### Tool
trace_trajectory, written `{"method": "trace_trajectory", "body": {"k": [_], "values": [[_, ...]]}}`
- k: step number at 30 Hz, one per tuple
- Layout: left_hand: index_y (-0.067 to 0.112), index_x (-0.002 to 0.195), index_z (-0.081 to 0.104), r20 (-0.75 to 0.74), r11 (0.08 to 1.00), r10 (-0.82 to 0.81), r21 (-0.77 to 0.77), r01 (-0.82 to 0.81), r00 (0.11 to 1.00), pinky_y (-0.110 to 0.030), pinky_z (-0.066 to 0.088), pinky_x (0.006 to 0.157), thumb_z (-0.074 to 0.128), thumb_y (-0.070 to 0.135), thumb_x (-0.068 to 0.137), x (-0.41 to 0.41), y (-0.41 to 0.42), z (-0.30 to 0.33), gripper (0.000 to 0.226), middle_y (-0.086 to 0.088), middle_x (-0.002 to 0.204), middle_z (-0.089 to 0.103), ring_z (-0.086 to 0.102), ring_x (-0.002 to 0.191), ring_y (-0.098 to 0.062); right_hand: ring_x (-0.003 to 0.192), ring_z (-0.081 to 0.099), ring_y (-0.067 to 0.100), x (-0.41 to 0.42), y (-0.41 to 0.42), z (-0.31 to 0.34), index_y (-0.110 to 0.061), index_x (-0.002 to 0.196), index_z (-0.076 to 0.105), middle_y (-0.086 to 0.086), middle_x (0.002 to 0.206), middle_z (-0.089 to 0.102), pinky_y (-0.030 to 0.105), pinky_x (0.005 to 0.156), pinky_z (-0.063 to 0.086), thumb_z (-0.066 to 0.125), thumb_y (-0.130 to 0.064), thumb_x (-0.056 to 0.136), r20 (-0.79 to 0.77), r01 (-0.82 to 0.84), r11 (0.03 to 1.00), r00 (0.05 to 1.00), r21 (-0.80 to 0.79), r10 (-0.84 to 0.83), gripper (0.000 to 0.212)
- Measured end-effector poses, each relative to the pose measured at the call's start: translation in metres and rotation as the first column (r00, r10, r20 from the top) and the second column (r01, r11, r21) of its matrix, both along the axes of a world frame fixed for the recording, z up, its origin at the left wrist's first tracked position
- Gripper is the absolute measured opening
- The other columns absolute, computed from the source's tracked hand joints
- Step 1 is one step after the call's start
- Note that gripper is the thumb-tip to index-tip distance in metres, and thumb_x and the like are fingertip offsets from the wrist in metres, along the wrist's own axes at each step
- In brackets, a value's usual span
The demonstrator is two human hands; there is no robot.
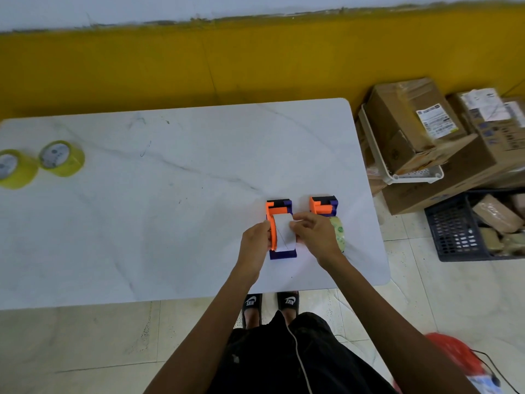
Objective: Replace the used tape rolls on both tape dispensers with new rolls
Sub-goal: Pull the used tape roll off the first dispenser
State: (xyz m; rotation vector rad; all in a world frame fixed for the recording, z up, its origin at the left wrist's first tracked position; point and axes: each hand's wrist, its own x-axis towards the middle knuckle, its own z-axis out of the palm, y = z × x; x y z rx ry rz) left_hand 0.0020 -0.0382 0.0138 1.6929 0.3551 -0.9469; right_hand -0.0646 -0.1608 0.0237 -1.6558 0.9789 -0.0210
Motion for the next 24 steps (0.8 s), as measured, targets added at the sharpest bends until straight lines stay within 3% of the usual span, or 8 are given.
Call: {"method": "trace_trajectory", "body": {"k": [4, 7, 17, 24], "values": [[0.013, 0.085, 0.054, -0.015, 1.0, 0.017, 0.006, -0.017, 1.0, -0.036, 0.049, 0.078, 0.047, 0.024, 0.089, -0.002, 0.002, -0.004, 0.013, -0.012, 0.083, 0.057, 0.054, 0.078, -0.025, 0.074, 0.061, 0.01, -0.005, -0.009, 0.001, -0.008, 0.111, 0.068, 0.002, 0.091, 0.066, 0.015, 0.063, 0.048, 0.066, -0.016, 0.089, -0.017, 0.033, 0.999, 0.999, -0.038, -0.034, 0.023], [0.015, 0.082, 0.054, -0.018, 1.0, 0.0, 0.018, 0.001, 1.0, -0.036, 0.046, 0.075, 0.046, 0.025, 0.084, -0.003, 0.004, -0.004, 0.013, -0.011, 0.081, 0.057, 0.052, 0.076, -0.023, 0.079, 0.061, 0.013, -0.009, -0.015, 0.0, -0.009, 0.114, 0.067, 0.002, 0.098, 0.065, 0.022, 0.073, 0.054, 0.065, -0.017, 0.09, -0.035, 0.039, 0.998, 0.999, -0.058, -0.041, 0.026], [0.02, 0.076, 0.053, -0.022, 0.998, -0.045, 0.051, 0.047, 0.999, -0.038, 0.042, 0.073, 0.048, 0.035, 0.072, -0.004, 0.006, -0.015, 0.016, -0.006, 0.077, 0.057, 0.052, 0.073, -0.02, 0.099, 0.057, 0.019, -0.011, -0.017, 0.001, -0.007, 0.116, 0.066, 0.002, 0.109, 0.06, 0.032, 0.092, 0.05, 0.064, -0.018, 0.091, -0.08, 0.1, 0.993, 0.991, -0.057, -0.104, 0.027], [0.019, 0.072, 0.048, -0.026, 0.991, -0.09, 0.092, 0.092, 0.996, -0.035, 0.039, 0.07, 0.051, 0.029, 0.07, -0.013, 0.011, -0.028, 0.01, -0.004, 0.076, 0.053, 0.049, 0.072, -0.021, 0.101, 0.06, 0.023, -0.012, -0.024, 0.008, -0.006, 0.116, 0.066, 0.003, 0.108, 0.06, 0.031, 0.085, 0.054, 0.064, -0.014, 0.091, -0.024, 0.137, 0.991, 0.99, 0.01, -0.137, 0.027]]}}
